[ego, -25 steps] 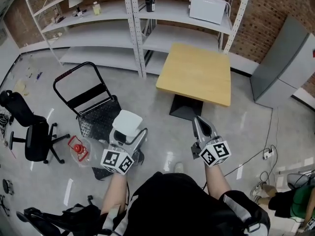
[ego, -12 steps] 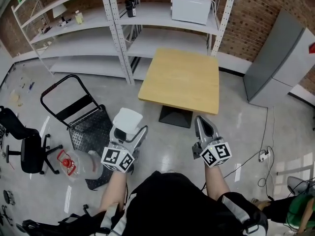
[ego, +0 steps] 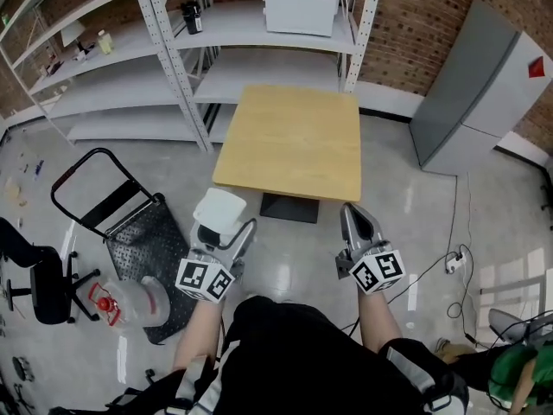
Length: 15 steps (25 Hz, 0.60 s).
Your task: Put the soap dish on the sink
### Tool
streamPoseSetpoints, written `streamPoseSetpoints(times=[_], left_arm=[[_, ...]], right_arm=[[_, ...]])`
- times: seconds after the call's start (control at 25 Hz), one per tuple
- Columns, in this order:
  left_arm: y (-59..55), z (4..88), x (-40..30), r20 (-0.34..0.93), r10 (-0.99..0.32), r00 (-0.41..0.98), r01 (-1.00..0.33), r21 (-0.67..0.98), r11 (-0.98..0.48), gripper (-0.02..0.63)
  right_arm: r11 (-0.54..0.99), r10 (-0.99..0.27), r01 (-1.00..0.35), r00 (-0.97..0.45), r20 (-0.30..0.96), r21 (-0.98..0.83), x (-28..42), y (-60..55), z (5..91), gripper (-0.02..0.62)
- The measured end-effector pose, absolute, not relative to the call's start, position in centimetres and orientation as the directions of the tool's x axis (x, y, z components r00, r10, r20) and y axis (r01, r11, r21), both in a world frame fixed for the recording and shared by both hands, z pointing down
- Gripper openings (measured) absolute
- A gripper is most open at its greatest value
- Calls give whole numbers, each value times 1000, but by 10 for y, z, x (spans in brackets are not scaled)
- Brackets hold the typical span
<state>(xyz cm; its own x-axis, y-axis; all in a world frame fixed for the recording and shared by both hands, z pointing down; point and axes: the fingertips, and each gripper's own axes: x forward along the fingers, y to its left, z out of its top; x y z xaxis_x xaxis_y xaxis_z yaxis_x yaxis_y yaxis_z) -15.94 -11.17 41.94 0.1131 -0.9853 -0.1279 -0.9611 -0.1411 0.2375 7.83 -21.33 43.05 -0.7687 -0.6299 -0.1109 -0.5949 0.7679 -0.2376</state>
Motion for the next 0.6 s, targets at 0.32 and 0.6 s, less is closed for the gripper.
streamPoseSetpoints(times=[0.32, 0.6], left_arm=[[-157, 425, -145, -114, -973, 200, -951, 216, -221, 466], [-213, 426, -144, -114, -963, 244, -941, 212, -263, 466]], right_arm=[[726, -681, -648, -724, -109, -229, 92, -240, 436, 6], [687, -723, -699, -685, -90, -199, 93, -275, 436, 6]])
